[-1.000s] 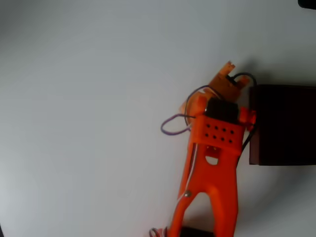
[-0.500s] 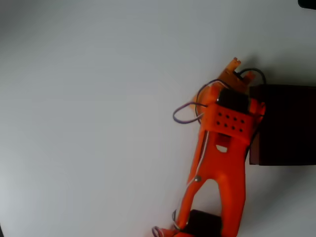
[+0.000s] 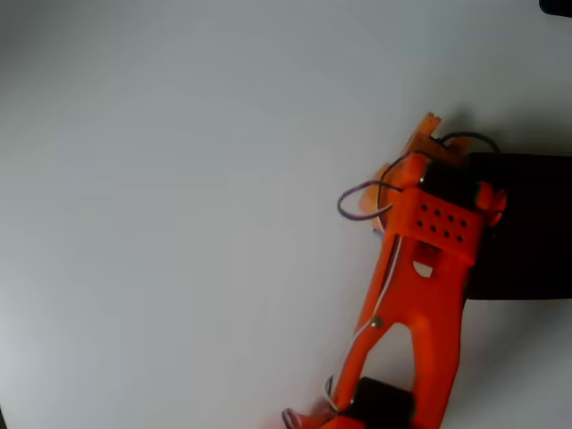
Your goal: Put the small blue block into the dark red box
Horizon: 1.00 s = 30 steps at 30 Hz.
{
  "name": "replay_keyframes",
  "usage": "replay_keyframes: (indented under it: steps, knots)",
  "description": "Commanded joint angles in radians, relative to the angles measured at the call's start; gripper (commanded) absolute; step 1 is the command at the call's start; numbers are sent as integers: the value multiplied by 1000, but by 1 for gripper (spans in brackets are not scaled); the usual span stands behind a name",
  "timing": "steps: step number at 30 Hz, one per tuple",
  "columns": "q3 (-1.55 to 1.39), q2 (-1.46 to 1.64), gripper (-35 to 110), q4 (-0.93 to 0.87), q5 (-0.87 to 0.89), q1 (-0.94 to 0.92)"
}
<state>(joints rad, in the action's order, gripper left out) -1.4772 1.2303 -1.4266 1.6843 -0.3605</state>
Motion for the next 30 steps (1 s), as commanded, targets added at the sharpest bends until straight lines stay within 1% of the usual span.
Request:
replay_keyframes:
  steps: [1,3,11,17,22,26,28,30]
  knots:
    - [135,8,0,-94,-103,-31]
    - [238,9,0,-149,-199,-38]
    - [476,35,0,-176,-617,-193]
    - [592,-23,0,-178,-844,-324]
    - [644,-127,1,-187,-939,-425]
    - [698,-236,9,-196,-999,-442]
    - [775,-305,13,-224,-1042,-434]
    - [917,-388,16,-304,-1080,-419]
